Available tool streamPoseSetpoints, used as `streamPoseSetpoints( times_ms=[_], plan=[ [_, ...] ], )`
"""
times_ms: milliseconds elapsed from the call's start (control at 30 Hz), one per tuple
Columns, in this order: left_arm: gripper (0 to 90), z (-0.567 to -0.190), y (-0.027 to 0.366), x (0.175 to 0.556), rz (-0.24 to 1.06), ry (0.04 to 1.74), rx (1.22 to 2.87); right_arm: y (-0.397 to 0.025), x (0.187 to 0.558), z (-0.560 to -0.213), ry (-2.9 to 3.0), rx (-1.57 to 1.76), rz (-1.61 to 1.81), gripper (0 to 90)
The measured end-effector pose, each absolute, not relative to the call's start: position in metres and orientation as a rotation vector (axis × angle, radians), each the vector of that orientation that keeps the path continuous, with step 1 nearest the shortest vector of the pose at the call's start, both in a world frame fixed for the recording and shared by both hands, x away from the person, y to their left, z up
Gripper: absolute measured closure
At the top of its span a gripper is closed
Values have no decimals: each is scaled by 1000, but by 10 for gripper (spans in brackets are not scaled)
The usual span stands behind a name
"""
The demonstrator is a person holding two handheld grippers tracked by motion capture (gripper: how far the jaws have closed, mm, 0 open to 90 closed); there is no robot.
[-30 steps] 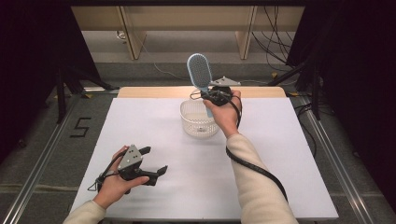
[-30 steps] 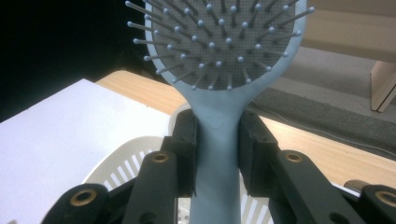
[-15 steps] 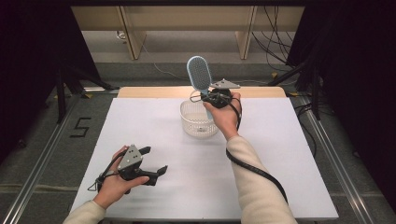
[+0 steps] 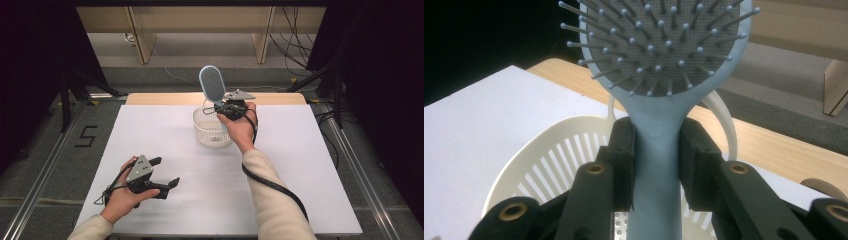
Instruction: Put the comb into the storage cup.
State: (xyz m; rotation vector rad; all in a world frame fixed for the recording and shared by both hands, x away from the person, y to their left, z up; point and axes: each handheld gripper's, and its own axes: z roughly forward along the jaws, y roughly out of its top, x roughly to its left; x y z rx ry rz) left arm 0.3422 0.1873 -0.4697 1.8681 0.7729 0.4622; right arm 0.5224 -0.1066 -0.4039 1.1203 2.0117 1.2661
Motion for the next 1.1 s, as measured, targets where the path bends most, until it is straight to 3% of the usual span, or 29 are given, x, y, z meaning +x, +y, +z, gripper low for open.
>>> streamPoseSetpoints(
  times_ms=[1100],
  plan=[
    [48, -470, 187, 342, 462, 772, 1872, -105, 524, -408, 2044, 1100, 1233, 706]
  ],
)
